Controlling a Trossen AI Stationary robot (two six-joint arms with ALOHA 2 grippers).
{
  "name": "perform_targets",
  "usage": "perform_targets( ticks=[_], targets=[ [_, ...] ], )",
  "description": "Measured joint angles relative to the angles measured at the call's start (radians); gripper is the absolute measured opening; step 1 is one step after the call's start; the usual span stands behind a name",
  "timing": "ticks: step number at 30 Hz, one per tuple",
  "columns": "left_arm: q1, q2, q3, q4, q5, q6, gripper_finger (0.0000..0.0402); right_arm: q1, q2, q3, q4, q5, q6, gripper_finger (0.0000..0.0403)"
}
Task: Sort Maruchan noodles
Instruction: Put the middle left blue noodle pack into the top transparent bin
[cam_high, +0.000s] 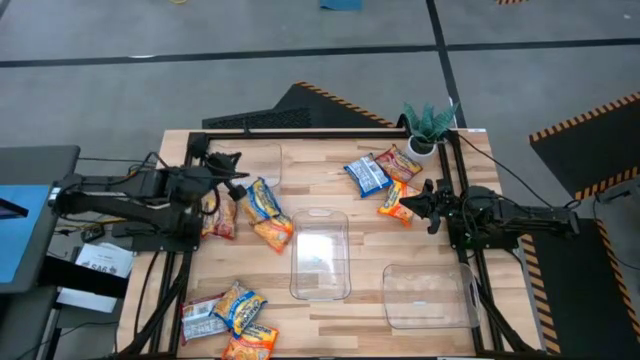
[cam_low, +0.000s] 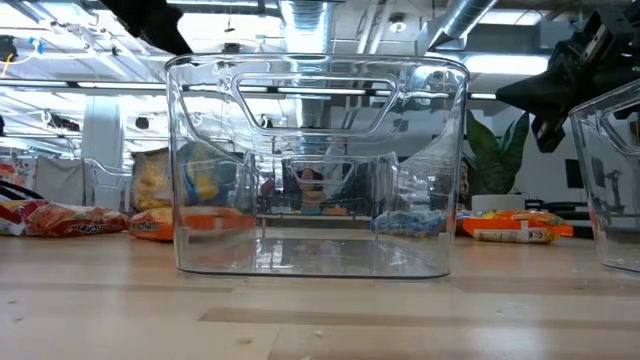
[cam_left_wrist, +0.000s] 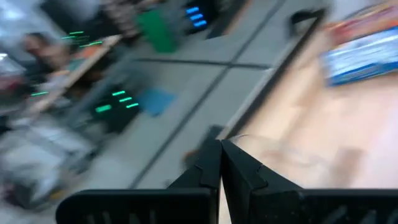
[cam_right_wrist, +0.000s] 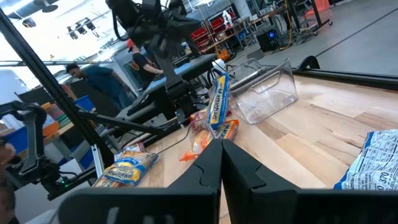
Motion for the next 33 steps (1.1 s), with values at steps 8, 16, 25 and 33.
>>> perform_targets(
  ticks=[8,16,25,33],
  targets=[
    [0.005,-0.021,0.0,-0.068,0.362,-0.115,0.0038,0.0,0.0,0.0,0.0,0.0,0.0,0.0033],
    [-0.035,0.054,-0.01,-0.334,0.523,-0.271,0.0165,0.0,0.0,0.0,0.0,0.0,0.0,0.0033],
    [-0.089,0.214,-0.01,-0.411,0.415,0.037,0.0216,0.0,0.0,0.0,0.0,0.0,0.0,0.0033],
    [-0.018,0.22,-0.01,-0.421,0.329,-0.025,0.0216,0.0,0.0,0.0,0.0,0.0,0.0,0.0033]
  ],
)
